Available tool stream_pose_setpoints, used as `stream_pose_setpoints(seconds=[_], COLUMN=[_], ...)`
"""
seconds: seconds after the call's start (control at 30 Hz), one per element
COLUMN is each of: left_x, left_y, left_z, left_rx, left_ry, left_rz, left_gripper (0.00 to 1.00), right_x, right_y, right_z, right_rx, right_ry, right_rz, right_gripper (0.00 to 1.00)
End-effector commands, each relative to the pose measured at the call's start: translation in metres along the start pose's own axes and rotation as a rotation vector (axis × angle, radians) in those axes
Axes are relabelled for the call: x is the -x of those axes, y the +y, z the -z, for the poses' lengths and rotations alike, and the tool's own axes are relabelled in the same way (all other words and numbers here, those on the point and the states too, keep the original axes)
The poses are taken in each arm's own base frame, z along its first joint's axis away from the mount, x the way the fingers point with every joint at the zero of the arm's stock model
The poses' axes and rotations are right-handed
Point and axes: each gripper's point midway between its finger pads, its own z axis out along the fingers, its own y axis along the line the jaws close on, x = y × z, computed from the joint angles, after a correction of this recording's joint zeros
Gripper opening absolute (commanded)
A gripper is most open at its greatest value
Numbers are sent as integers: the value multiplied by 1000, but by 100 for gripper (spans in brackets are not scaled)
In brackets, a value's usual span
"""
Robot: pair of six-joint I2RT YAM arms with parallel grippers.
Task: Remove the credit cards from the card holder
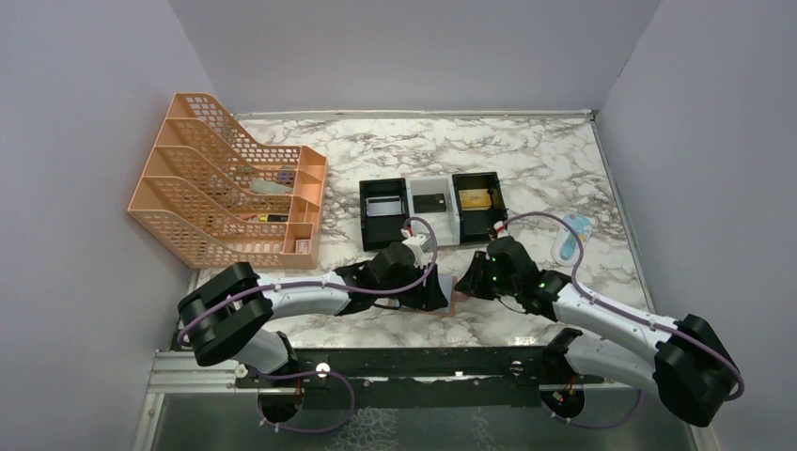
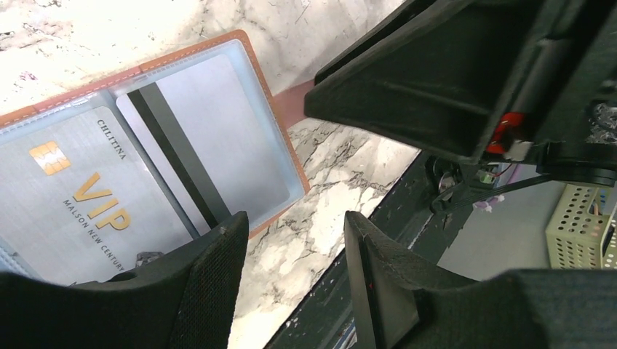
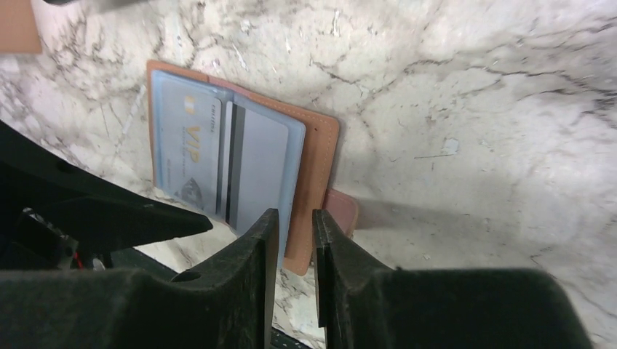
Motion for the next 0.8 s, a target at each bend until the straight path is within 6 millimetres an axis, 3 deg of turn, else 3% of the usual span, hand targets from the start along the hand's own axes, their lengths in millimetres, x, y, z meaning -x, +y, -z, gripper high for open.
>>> stream_pose_setpoints(seconds=[0.0,0.33,0.5,0.77], left_x=[13,27,24,21], left_y=[-12,11,21,27], left_z=[3,22,30,31], left_rx=[-23,114,150,150], left_ry=[-43,-144,-163,-176], left_rz=[-32,-27,-18,-21], left_gripper=[53,56,58,60], right_x=[20,18,14,8], right_y=[-6,29,47,52], right_z=[14,18,19,9], right_rx=[-68,143,273,279], right_ry=[-92,-88,-84,-23], right_rz=[-24,22,73,89], right_gripper=[25,30,32,31])
